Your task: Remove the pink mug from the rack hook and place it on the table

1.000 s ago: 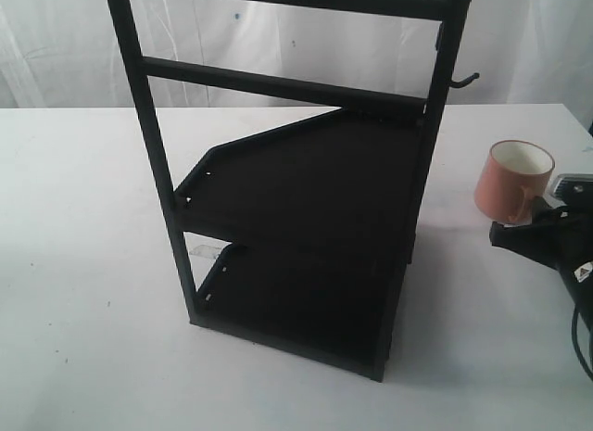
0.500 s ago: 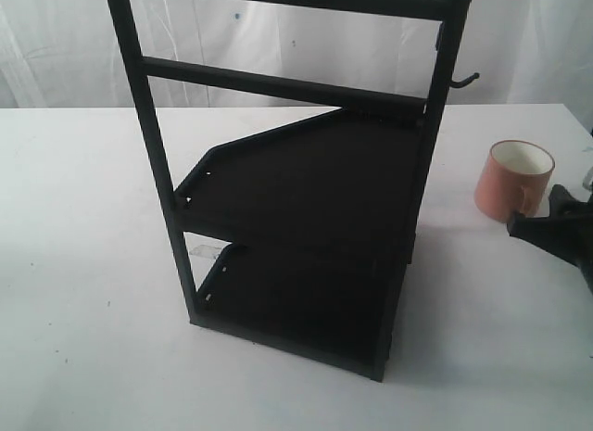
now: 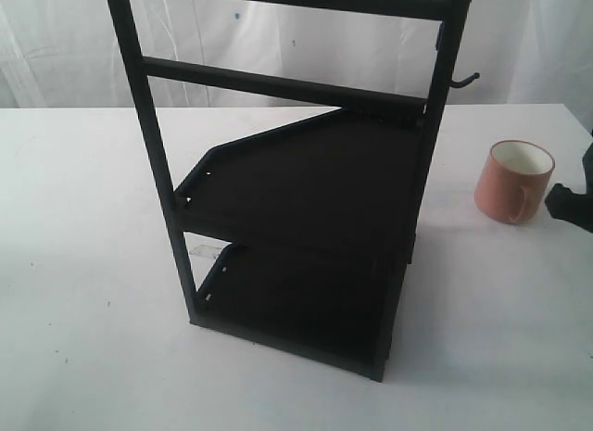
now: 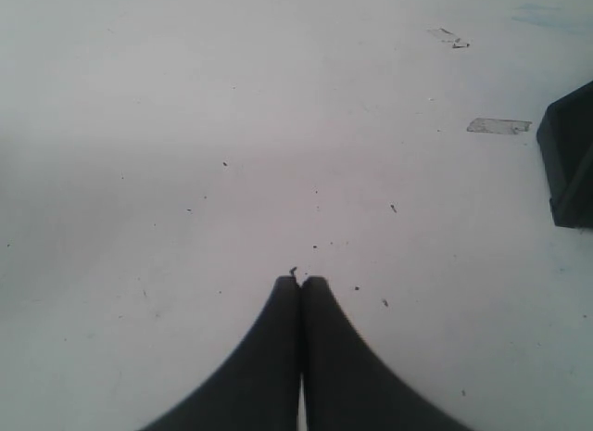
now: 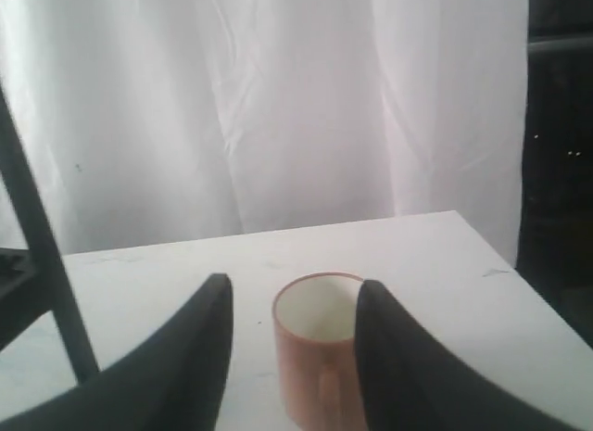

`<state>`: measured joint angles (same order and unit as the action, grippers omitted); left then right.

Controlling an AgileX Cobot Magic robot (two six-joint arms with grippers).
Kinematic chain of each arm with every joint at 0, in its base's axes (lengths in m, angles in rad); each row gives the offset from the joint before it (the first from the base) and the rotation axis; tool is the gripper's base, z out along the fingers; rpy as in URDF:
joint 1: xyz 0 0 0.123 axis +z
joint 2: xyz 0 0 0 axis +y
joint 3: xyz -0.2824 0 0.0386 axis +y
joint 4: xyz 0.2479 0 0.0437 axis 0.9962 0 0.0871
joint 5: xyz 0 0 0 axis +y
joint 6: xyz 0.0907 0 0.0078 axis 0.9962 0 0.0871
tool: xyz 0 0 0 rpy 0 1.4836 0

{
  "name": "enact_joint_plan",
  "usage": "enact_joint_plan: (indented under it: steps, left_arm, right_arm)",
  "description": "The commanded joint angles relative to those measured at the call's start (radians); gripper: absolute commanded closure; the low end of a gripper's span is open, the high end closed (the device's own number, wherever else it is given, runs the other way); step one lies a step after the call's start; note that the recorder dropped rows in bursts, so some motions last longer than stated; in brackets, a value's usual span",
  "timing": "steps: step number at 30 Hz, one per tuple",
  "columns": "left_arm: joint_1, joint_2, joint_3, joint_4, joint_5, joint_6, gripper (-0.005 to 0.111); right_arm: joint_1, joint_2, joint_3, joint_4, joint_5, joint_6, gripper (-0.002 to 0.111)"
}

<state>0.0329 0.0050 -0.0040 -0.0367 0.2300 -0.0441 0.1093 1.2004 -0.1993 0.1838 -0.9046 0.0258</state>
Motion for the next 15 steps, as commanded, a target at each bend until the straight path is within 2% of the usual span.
enact_joint_plan:
  steps: [1, 2, 5, 9, 15]
  left_arm:
    - [0.002, -0.005, 0.004, -0.011, 0.003, -0.001, 0.107]
    - [0.002, -0.005, 0.004, -0.011, 0.003, -0.001, 0.107]
    - [0.002, -0.005, 0.004, -0.011, 0.003, -0.001, 0.107]
    - [0.002, -0.005, 0.004, -0.011, 0.003, -0.001, 0.107]
    - [0.002, -0.005, 0.004, -0.011, 0.003, -0.001, 0.107]
  right_arm:
    - [0.0, -0.191, -0.046, -0.044, 0.252, 0.003, 0.073]
    - [0.0, -0.228, -0.064, -0.047, 0.322, -0.006, 0.076]
    - [0.0, -0.445, -0.176, -0.114, 0.684, -0.059, 0.092]
    - [0.0, -0.654, -0.26, -0.114, 0.985, -0.079, 0.107]
    - [0.0, -0.991, -0.267, -0.114, 1.277, -0.102, 0.108]
